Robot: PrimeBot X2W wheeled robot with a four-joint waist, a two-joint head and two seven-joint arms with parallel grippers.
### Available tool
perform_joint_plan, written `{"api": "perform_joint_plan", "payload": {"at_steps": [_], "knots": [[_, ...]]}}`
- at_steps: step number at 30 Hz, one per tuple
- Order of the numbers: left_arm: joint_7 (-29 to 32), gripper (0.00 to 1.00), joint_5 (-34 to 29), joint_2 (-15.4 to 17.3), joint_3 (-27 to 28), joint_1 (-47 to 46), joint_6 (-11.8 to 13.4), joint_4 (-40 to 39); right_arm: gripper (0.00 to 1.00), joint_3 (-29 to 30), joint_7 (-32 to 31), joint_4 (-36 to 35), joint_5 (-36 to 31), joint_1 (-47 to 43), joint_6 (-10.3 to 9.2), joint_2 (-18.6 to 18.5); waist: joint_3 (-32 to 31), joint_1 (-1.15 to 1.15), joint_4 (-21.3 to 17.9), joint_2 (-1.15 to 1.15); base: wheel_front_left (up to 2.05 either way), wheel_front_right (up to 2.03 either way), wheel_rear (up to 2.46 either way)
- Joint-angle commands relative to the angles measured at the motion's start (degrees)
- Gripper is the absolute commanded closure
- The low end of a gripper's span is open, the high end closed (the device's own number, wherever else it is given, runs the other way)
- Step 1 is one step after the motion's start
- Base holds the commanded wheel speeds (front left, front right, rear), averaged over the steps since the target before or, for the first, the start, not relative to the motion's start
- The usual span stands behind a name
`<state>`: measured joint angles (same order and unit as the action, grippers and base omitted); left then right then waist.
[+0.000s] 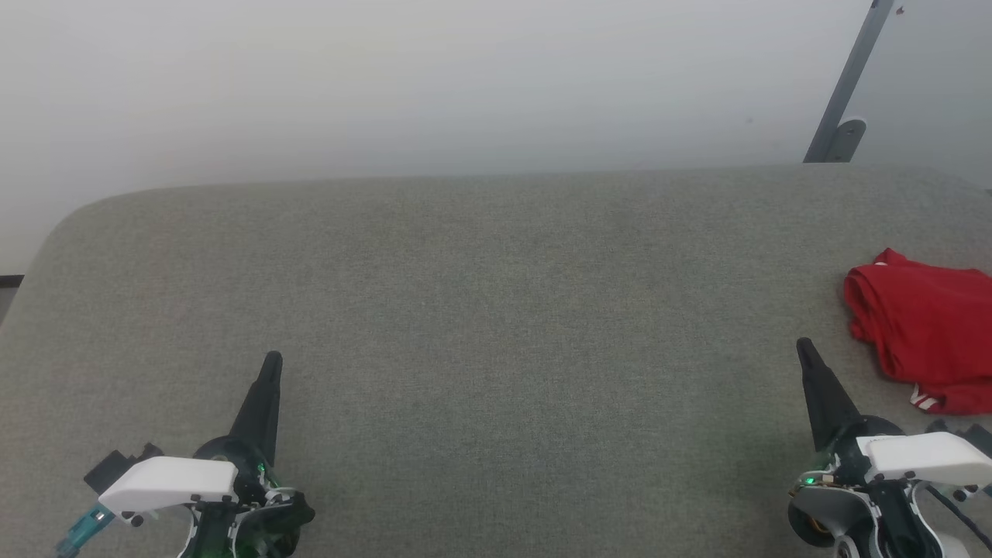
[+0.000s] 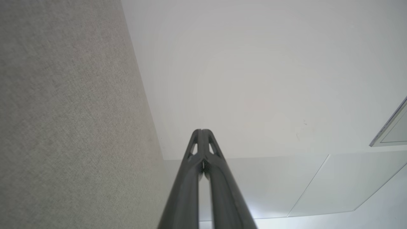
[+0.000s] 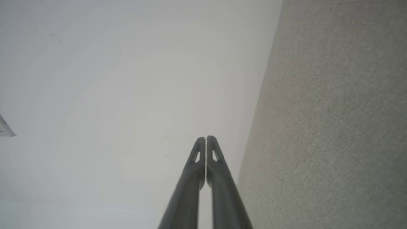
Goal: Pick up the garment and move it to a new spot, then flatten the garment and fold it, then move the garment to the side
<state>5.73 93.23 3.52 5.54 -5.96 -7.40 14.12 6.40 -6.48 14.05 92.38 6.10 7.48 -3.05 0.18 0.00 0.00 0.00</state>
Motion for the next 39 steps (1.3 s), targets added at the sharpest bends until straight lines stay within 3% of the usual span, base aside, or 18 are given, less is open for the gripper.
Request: {"api": "perform_joint_plan", "payload": {"at_steps": [1, 39], "knots": [[0.34, 1.00, -0.15, 0.00, 0.14, -0.58, -0.16, 0.01, 1.00, 0.12, -0.12, 0.09, 0.20, 0.35, 0.02, 0.25, 0.00, 0.00, 0.00, 0.00, 0.00, 0.00, 0.00], [0.63, 1.00, -0.51, -0.29, 0.54, -0.63, -0.16, 0.02, 1.00, 0.17, -0.21, 0.09, 0.10, 0.36, 0.02, 0.29, 0.00, 0.00, 0.00, 0.00, 0.00, 0.00, 0.00]]}}
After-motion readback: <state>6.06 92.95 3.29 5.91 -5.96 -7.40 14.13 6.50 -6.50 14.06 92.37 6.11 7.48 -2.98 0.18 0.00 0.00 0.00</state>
